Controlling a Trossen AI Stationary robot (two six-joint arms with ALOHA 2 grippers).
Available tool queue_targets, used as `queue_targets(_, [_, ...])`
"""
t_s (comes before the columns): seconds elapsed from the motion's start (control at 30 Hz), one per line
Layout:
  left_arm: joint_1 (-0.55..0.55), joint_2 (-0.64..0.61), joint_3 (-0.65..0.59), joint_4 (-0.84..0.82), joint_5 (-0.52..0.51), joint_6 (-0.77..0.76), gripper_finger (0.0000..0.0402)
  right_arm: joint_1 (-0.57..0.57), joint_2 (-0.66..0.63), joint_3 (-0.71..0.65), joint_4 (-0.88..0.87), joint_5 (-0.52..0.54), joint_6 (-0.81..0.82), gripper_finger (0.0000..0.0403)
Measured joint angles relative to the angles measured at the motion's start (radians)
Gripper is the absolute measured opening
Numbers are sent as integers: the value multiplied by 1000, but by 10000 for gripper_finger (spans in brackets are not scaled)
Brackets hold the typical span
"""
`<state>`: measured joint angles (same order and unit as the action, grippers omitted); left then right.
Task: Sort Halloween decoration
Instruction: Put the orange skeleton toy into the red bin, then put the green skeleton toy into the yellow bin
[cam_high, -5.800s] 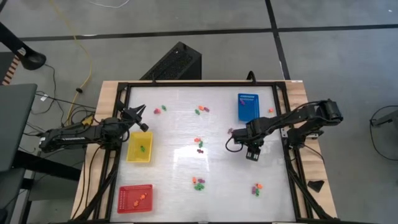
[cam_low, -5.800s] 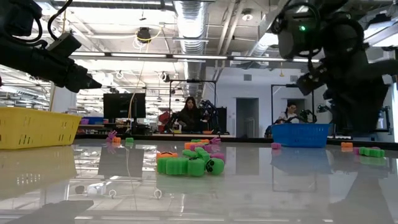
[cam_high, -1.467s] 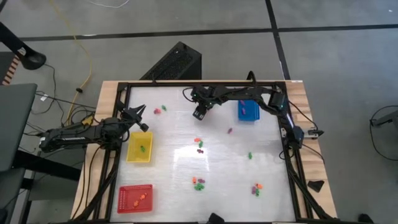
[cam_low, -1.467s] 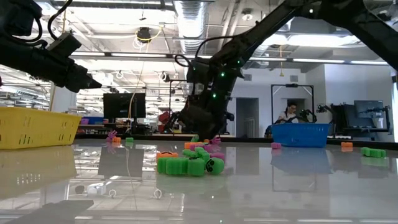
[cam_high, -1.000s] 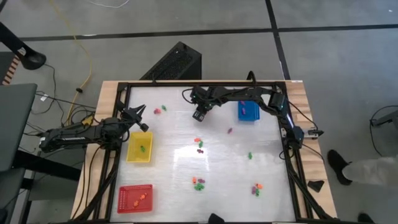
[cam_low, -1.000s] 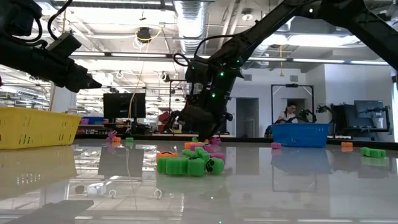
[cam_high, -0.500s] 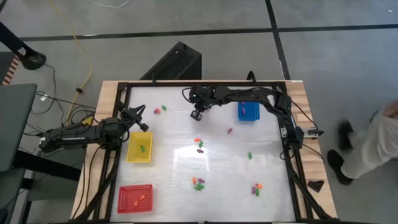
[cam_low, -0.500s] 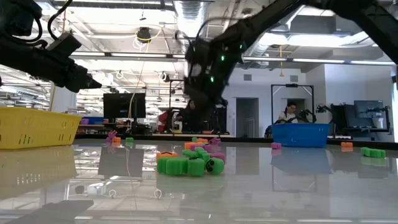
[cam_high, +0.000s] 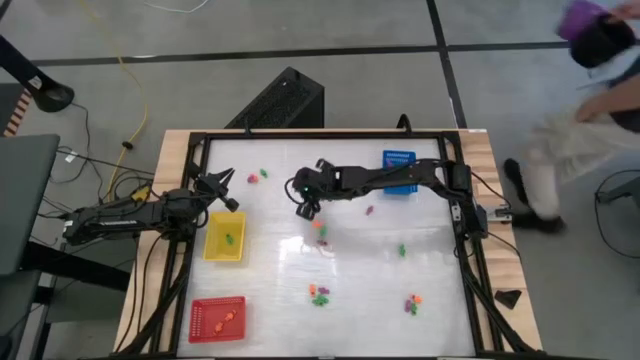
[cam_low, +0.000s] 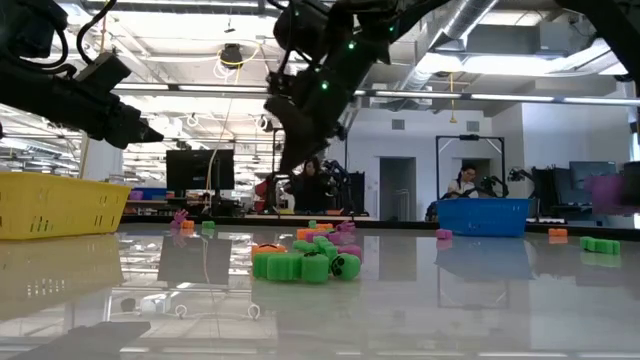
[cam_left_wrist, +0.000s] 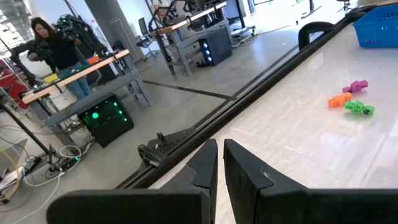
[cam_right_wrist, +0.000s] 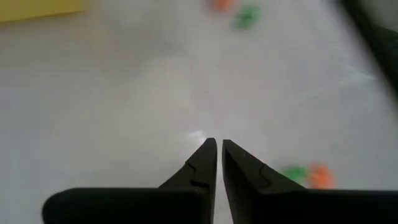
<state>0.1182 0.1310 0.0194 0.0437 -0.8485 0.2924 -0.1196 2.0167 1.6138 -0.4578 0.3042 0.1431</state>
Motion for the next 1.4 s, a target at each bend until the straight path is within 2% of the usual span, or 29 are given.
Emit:
queue_targets(0.07, [0, 0, 0, 0, 0, 0, 18, -21, 0, 0, -18, 71, 49, 69])
queue_targets(0.2, [0, 0, 0, 0, 0, 0, 18, -85, 9, 0, -42, 39, 188, 96])
queue_targets(0.37, [0, 0, 0, 0, 0, 0, 18, -140, 50, 1, -40, 33, 291, 155])
queue_targets(0.57, [0, 1, 0, 0, 2, 0, 18, -159, 104, 1, -8, -32, 298, 232])
queue_targets(0.7, [0, 2, 0, 0, 3, 0, 18, -156, 145, 0, 9, -29, 327, 248])
queue_targets(0.97, [0, 5, 0, 0, 3, 0, 18, -140, 193, 3, 21, -29, 365, 242])
queue_targets(1.1, [0, 6, 0, 0, 3, 0, 18, -124, 193, 3, 8, -1, 366, 222])
queue_targets(1.23, [0, 6, 0, 0, 3, 0, 18, -111, 189, 3, -24, 17, 365, 172])
queue_targets(1.4, [0, 6, 0, 0, 3, 0, 18, -111, 188, 2, -28, 18, 319, 83])
